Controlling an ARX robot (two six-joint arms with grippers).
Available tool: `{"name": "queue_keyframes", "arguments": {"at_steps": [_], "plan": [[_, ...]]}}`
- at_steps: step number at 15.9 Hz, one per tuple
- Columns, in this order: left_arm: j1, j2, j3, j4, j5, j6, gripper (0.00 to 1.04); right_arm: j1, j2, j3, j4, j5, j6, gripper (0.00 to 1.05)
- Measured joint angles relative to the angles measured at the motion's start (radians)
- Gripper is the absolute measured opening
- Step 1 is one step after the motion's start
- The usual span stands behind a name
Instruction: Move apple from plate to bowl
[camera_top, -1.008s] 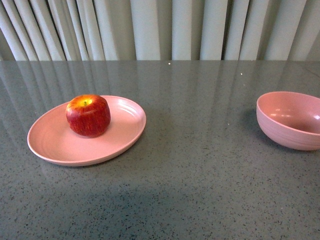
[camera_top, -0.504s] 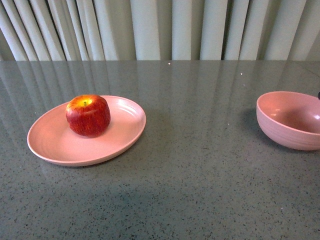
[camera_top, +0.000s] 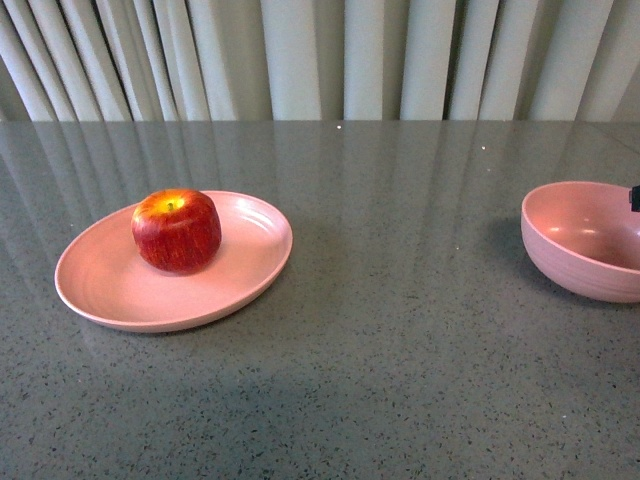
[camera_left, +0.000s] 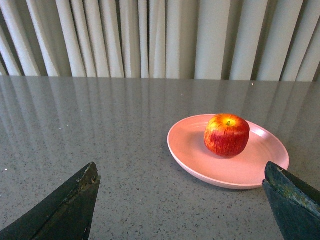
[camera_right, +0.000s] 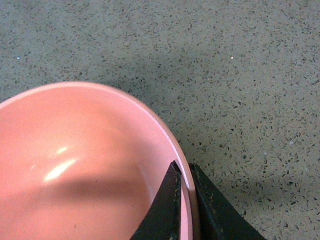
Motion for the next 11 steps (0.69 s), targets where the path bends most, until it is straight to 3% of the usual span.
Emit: {"name": "queue_keyframes", "arguments": {"at_steps": [11], "plan": [[0.000,0.000,0.000,0.000,0.000,0.000,0.98,0.019,-0.122,0.015,-0.053,-0.042,0.047,0.03]]}}
